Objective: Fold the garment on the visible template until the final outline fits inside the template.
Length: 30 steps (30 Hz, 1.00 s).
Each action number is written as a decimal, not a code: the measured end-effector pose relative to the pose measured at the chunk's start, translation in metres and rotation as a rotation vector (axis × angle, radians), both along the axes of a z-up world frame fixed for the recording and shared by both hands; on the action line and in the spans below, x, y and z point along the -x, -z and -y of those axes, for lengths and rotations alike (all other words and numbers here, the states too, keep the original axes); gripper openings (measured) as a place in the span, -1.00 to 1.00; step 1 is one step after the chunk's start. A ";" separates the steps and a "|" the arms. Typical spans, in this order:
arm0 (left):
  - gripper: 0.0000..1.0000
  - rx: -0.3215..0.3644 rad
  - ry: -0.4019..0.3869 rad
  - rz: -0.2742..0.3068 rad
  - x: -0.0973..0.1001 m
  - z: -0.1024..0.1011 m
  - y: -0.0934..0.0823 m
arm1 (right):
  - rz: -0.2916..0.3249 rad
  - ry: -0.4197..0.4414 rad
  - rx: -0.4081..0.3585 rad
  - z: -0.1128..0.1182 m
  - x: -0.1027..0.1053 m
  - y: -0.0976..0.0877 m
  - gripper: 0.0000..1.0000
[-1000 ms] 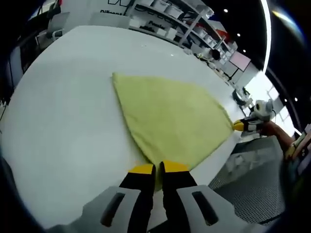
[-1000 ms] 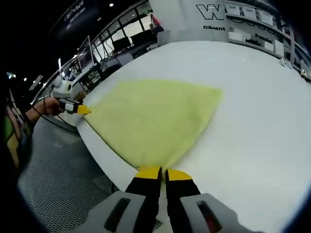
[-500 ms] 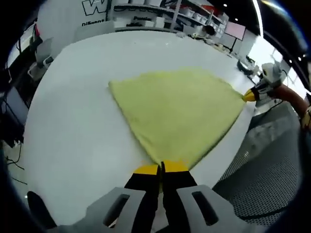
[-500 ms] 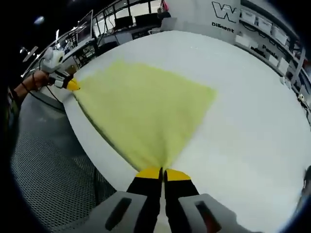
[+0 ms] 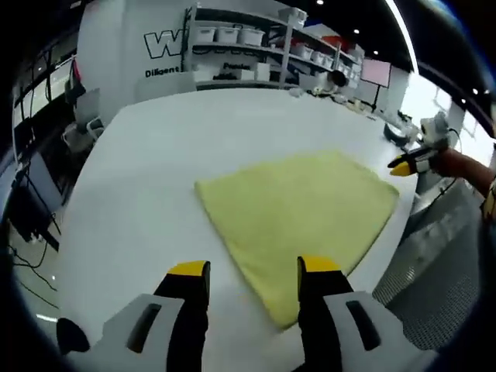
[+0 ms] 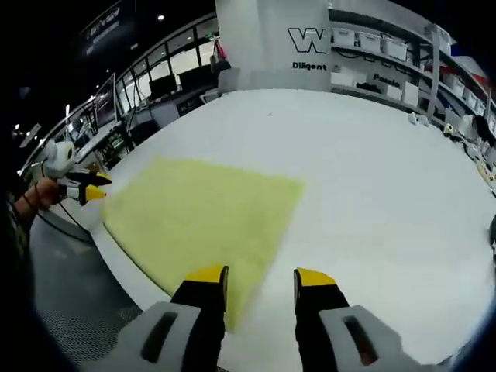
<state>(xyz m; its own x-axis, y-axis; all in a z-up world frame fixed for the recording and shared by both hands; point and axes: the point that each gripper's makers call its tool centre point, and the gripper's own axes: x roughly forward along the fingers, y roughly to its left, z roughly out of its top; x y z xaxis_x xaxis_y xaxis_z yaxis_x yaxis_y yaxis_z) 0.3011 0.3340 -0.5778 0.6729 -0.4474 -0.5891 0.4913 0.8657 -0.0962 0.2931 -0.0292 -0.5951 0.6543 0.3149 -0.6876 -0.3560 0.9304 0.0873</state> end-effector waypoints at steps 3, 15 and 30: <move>-0.03 0.007 -0.005 0.038 -0.003 0.006 -0.009 | 0.042 0.045 -0.043 -0.002 -0.009 -0.008 -0.26; 0.58 -0.029 -0.130 0.285 -0.033 -0.011 -0.051 | 0.109 0.069 -0.048 -0.019 -0.023 -0.019 0.07; 0.82 0.158 -0.221 0.348 -0.038 -0.021 -0.073 | 0.205 0.162 -0.112 -0.035 -0.042 -0.031 0.82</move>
